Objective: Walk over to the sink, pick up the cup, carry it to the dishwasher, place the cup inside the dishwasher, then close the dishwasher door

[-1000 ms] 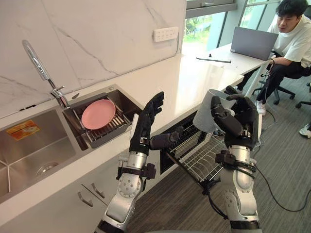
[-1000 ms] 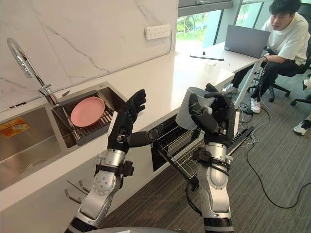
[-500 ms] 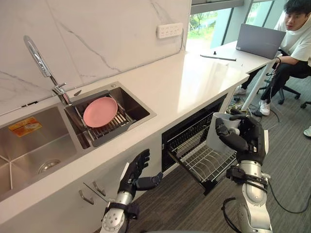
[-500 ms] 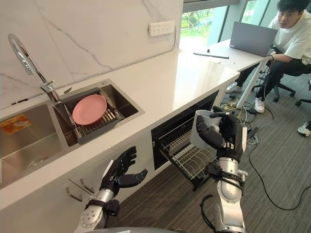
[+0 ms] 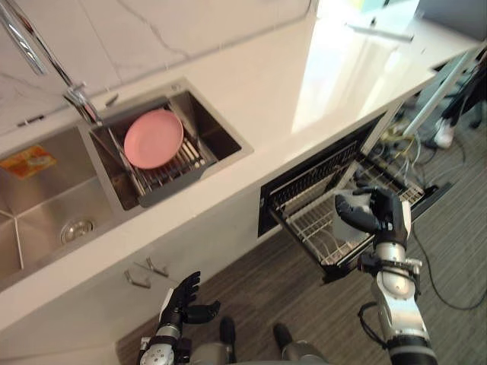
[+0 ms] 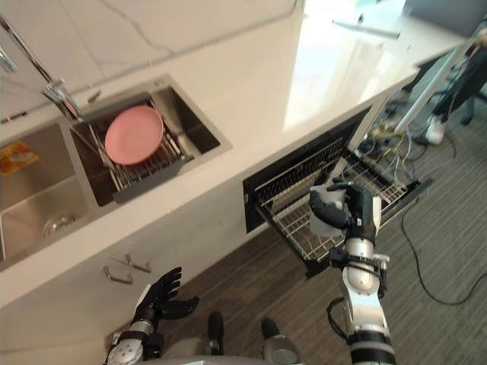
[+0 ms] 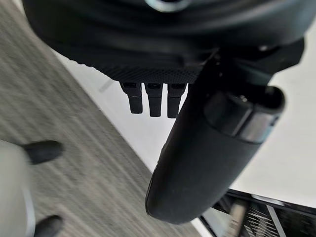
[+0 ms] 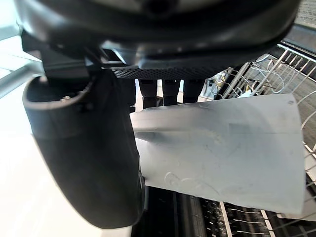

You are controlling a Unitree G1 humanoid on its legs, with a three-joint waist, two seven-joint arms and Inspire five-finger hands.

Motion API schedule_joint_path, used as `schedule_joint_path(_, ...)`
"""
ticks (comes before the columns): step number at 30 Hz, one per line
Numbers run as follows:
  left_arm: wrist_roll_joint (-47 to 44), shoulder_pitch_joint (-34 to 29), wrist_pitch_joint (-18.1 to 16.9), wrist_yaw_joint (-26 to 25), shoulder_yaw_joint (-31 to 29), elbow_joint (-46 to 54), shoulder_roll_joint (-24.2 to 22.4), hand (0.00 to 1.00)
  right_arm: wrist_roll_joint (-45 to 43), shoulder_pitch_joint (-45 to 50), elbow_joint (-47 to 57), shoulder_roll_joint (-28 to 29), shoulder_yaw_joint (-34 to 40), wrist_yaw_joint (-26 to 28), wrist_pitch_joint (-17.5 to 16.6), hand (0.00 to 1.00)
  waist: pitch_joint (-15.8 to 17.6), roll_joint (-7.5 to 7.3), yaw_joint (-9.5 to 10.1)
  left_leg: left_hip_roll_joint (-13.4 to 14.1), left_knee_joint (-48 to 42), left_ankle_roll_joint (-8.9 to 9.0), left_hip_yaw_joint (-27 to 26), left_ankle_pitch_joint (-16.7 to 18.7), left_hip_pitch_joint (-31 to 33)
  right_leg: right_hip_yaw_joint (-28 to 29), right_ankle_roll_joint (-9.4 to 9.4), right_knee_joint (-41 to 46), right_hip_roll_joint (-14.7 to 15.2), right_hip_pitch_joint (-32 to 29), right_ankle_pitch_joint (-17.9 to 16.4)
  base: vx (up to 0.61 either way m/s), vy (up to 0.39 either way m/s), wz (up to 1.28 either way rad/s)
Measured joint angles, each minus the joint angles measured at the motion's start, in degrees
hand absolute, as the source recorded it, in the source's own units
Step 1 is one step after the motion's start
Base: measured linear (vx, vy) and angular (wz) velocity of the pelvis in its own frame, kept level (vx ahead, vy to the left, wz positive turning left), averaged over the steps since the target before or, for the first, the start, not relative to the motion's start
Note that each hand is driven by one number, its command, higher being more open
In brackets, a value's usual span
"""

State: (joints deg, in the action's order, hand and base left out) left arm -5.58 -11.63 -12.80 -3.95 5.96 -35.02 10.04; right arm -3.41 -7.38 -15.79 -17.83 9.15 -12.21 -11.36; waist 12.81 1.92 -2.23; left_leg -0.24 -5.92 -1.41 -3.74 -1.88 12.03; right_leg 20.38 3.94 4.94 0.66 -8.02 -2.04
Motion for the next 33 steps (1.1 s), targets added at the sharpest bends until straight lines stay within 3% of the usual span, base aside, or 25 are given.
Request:
schedule_joint_path(2,0.0,2.5,-0.1,-0.8,-0.2,-1.6,-0.3,0.90,1.2,-5.1,-2.9,-2.5,-1.0,-0.8,0.1,0.30,3.4,1.26,0.10,0.3,-1.4,-0.02,0.1,0.0,3.1,0.0,0.20,0.2,-0.1,-2.5,0.9,-0.13,0.002,0.00)
schedule_joint_path(10,-1.6,4.9,-1.2,-3.5,-4.0,-3.9,-1.9,0.90,1.9,-14.4,-7.2,-7.9,-3.5,-3.6,1.0,0.30,8.9,2.94,1.41,1.3,-0.6,0.39,-0.5,-1.9,7.0,0.0,0.01,2.2,-1.1,-8.2,1.4,-0.06,-0.039,-0.04)
schedule_joint_path(18,-4.7,8.0,-2.9,-5.1,-6.9,-3.5,-2.5,0.90,2.5,-19.6,-7.1,-10.5,-5.2,-4.7,1.0,0.30,10.6,3.64,3.02,1.9,1.2,1.07,-0.9,-3.1,7.7,-1.8,-0.42,4.7,-1.9,-10.7,1.2,0.00,-0.072,-0.02)
schedule_joint_path(19,-5.0,8.4,-3.1,-5.1,-7.1,-3.4,-2.5,0.90,3.1,-19.6,-7.1,-10.5,-5.5,-5.0,1.0,0.90,10.7,3.67,3.07,1.9,1.7,1.10,-0.7,-3.5,7.7,-2.0,-0.69,5.1,-1.9,-11.1,0.9,-0.01,-0.036,0.06)
schedule_joint_path(33,-6.8,8.8,-3.7,-7.0,-7.7,-3.6,-4.6,0.90,4.9,-20.5,-7.4,-8.0,-7.5,-5.8,1.1,0.90,11.0,3.49,4.45,2.1,5.2,1.66,-1.2,-5.8,5.2,-5.0,-1.46,7.0,-1.6,-12.1,0.2,-0.02,-0.038,-0.01)
